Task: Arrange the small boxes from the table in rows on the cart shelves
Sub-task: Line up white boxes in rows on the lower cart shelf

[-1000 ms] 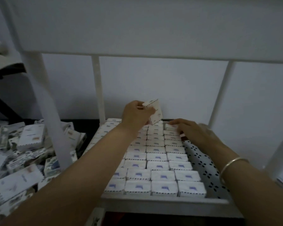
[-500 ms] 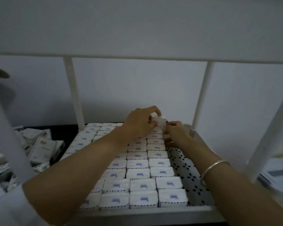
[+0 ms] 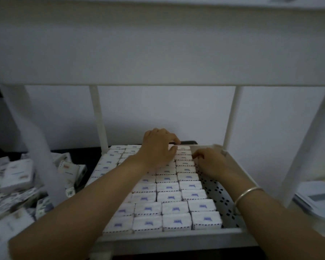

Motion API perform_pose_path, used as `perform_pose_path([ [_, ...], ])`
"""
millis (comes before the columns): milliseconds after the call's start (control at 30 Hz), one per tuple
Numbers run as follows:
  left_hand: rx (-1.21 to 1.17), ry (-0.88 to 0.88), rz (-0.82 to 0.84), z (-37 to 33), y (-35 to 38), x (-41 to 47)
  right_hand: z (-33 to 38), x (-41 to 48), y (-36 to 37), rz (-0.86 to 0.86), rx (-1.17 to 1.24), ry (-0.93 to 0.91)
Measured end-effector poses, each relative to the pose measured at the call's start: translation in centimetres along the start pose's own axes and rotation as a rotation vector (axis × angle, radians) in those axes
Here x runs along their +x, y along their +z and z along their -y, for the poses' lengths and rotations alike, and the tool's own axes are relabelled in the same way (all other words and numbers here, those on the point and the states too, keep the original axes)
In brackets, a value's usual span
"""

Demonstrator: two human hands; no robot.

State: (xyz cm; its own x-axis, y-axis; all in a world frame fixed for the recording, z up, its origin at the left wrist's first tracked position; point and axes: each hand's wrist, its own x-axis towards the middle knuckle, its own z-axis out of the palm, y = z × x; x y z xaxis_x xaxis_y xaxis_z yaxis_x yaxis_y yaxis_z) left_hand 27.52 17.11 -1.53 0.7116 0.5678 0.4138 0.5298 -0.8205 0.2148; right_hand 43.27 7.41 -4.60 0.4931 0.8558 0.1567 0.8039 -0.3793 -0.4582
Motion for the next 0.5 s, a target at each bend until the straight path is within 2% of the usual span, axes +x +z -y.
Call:
perform_pose_path([
  [67, -0.011, -0.018, 0.004, -0.9, -1.8, -2.0, 0.9, -0.8, -0.9, -0.091, -0.036, 0.016],
  [133, -0.004, -0.031, -0.005, -1.7, -3.5, -4.7, 2.7, -2.0, -2.1, -0.16, 0.048, -0.02],
  [300, -0.035, 0.023, -0.082, -1.4, -8.4, -14.8, 10.4, -9.6, -3.5, -0.267, 0.195, -0.273],
  [367, -0.081, -0.028, -0.094, -0.7, -9.9, -19.3, 13.3, -13.2, -3.2, -0.128, 0.455, -0.329],
  [433, -0.114, -0.067, -0.141, 0.3, -11.0, -23.3, 15.9, -16.6, -2.4, 0.187, 0.76, -0.327],
  [500, -0.125, -0.081, -0.196, 1.3, -11.8, -26.8, 17.9, -19.4, -1.0, 0.422, 0.821, -0.396],
])
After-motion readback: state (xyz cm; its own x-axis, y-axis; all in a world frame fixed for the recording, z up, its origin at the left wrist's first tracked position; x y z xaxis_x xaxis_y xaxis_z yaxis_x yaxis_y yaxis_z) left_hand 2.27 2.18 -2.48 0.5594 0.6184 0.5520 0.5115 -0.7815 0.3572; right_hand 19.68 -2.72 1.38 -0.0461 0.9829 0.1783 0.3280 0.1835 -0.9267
